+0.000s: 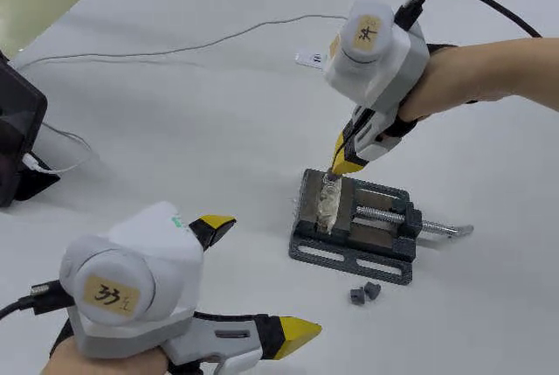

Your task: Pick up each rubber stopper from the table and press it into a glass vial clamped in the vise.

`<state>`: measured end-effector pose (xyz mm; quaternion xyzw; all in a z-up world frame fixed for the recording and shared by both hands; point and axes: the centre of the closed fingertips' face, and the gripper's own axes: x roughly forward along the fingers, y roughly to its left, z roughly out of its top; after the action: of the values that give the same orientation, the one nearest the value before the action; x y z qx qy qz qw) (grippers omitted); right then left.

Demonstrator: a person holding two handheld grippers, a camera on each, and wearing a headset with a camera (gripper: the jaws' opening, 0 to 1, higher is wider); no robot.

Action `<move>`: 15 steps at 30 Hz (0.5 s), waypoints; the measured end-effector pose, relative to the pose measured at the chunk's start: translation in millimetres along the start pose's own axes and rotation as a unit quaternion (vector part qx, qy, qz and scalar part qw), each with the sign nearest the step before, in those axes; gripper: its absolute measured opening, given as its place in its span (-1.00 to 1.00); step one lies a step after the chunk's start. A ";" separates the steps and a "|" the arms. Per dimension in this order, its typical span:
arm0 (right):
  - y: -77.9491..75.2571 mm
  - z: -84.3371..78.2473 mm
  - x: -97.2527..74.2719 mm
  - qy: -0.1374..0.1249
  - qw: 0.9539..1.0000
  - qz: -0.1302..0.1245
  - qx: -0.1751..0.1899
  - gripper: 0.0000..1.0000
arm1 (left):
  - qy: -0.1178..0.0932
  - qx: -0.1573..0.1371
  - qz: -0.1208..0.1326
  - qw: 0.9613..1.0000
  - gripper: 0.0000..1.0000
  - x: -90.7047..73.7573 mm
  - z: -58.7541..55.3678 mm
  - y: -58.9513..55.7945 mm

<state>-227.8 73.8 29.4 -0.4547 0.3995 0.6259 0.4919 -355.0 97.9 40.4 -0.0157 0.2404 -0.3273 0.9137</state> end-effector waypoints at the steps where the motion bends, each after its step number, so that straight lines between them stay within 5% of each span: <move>1: -0.1 -0.7 -0.4 0.000 1.000 0.001 0.010 -1.00 | 0.001 0.000 0.000 1.000 0.73 0.0 -0.9 0.2; 15: 1.8 -4.4 0.8 0.028 1.000 -0.012 0.003 -1.00 | 0.005 -0.005 -0.006 1.000 0.72 5.3 -5.6 -2.3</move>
<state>-228.9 69.5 27.6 -0.4752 0.4090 0.6059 0.4896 -355.3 93.6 33.6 -0.0205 0.2470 -0.3318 0.9102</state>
